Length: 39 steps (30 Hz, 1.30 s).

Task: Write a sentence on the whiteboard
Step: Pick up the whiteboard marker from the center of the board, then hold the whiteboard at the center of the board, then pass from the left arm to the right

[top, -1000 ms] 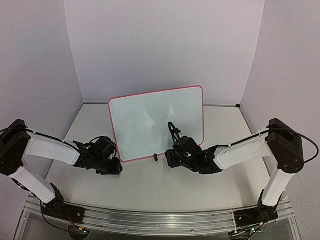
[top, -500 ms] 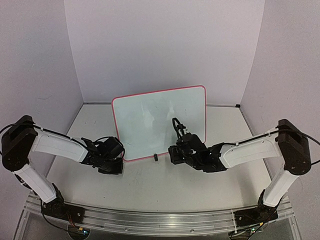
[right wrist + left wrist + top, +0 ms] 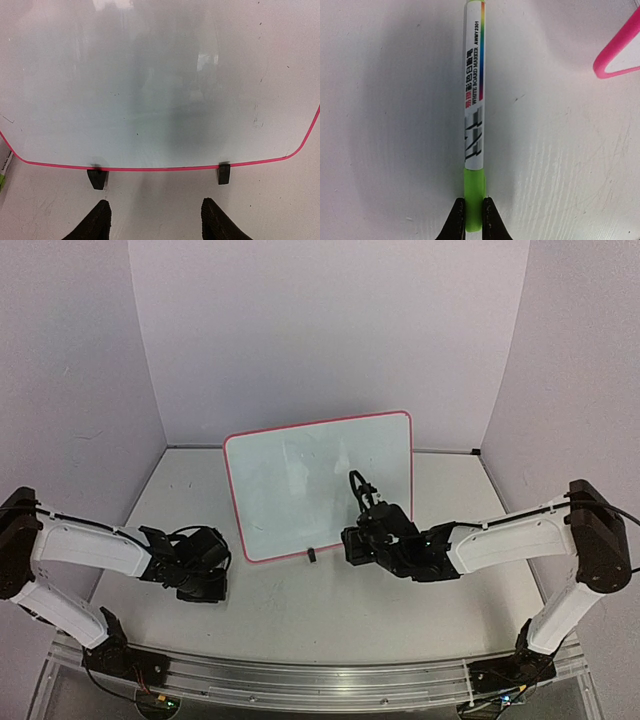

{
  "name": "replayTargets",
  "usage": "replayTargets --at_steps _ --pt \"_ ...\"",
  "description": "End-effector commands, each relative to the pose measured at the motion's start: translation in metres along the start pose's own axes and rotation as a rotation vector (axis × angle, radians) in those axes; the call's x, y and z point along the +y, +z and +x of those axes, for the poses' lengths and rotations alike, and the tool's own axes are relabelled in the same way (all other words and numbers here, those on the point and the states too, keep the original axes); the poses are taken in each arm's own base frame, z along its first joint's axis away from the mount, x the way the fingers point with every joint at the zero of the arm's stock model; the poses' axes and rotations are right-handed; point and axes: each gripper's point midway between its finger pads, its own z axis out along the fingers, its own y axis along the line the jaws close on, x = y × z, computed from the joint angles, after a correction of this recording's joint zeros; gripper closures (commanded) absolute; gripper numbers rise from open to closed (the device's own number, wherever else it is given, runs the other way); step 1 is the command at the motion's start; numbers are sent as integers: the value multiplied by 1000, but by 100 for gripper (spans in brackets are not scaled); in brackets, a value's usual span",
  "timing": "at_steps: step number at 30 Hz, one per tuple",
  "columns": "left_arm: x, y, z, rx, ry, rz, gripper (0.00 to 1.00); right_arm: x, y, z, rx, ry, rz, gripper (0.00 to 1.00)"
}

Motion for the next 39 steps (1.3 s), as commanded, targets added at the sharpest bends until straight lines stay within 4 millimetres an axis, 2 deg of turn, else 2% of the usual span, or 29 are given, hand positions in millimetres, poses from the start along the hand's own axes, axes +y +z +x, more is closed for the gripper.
replayTargets --at_steps 1,6,11,15,18,23,30,33,35,39 --pt "13 -20 11 29 -7 -9 100 8 -9 -19 -26 30 -32 42" --pt "13 -69 -4 -45 -13 76 100 20 -16 -24 -1 43 -97 41" --pt "3 -130 -30 -163 11 196 100 35 -39 -44 14 42 -194 37" --pt "0 -162 -39 -184 69 226 100 26 -49 -49 142 11 -192 35" --pt "-7 -182 -42 -193 119 278 100 25 -62 -63 213 53 -319 35" --pt "-18 -203 -36 -191 234 374 100 32 -90 -91 285 95 -509 33" --pt "-60 -216 -12 -73 409 595 100 77 -126 -107 412 158 -833 30" --pt "-75 -224 -10 -59 477 664 100 89 -136 -102 479 173 -925 29" --pt "-85 -231 -11 -63 520 708 100 93 -138 -91 536 185 -962 27" --pt "-108 -232 -9 -28 585 790 100 100 -139 -65 640 200 -1005 26"
